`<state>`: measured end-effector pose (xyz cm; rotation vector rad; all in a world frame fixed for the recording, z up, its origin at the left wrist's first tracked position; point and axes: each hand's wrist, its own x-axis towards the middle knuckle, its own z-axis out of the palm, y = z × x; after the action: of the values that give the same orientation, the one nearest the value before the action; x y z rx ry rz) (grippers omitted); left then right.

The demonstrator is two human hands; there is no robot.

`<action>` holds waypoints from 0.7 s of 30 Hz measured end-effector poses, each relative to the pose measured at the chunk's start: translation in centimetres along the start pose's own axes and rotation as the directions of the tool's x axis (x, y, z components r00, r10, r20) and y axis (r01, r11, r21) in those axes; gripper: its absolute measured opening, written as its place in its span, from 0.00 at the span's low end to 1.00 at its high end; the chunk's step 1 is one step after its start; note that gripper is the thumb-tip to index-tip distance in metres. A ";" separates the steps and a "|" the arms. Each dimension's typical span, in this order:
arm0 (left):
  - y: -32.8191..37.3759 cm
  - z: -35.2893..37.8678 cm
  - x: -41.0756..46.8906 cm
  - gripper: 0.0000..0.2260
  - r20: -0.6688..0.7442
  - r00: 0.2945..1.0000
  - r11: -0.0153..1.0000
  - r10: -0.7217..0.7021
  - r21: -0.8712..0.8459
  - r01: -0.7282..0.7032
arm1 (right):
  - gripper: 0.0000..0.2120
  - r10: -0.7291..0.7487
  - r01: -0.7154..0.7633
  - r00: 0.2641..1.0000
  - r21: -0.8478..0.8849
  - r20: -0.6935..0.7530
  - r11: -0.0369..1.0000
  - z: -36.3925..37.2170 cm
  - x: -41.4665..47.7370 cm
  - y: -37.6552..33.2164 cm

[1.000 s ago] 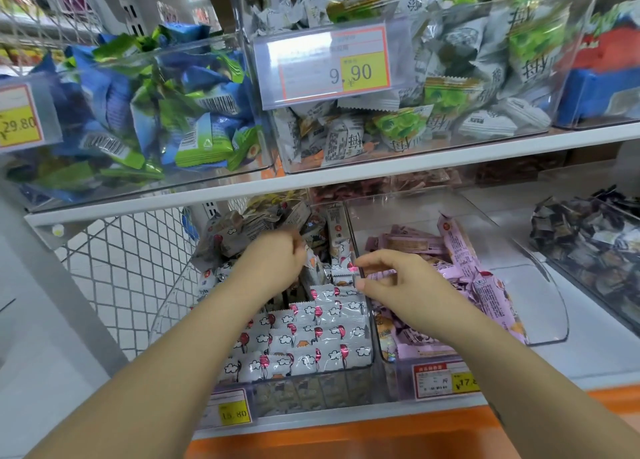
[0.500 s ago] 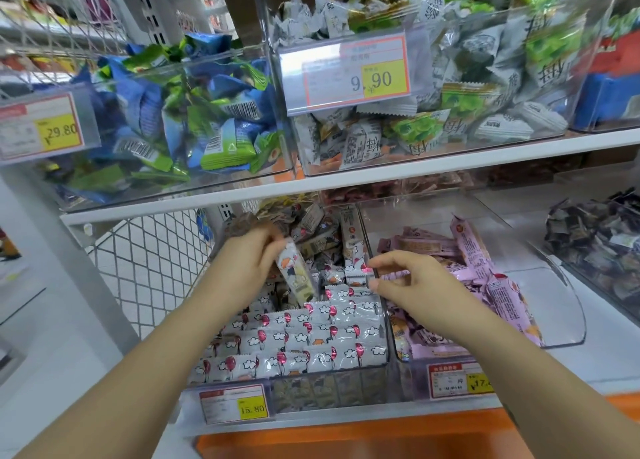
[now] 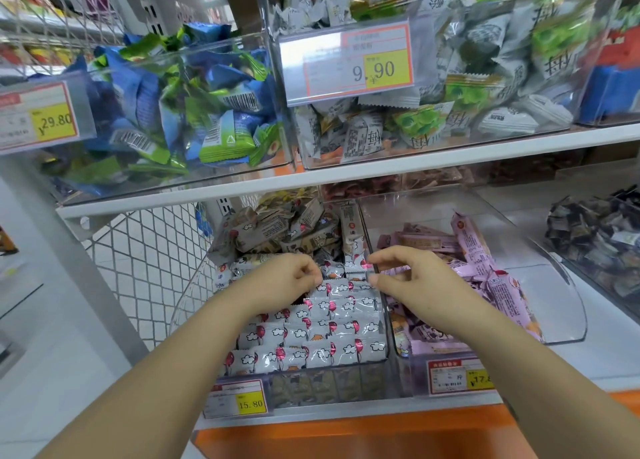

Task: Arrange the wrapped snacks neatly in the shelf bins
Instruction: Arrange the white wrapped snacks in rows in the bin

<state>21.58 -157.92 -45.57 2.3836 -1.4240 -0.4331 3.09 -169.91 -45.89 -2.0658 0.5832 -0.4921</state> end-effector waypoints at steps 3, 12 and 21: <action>0.9 -0.9 0.2 0.05 -0.155 0.988 0.999 -0.013 -0.050 0.005 | 0.10 0.009 -0.009 1.000 0.007 -0.001 1.000 0.1 0.0 0.1; 5.8 0.9 3.1 0.22 -0.186 0.971 0.986 0.147 0.106 -0.129 | 0.12 0.011 -0.011 1.000 0.013 -0.013 1.000 0.1 0.1 0.3; 5.0 1.3 2.8 0.07 -0.441 0.896 0.990 0.048 -0.099 -0.102 | 0.13 0.004 -0.005 1.000 0.012 0.025 1.000 -0.3 -0.2 0.0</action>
<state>18.35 -162.81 -44.80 2.1412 -1.2349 0.0428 2.74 -169.98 -45.71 -2.0560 0.5686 -0.4650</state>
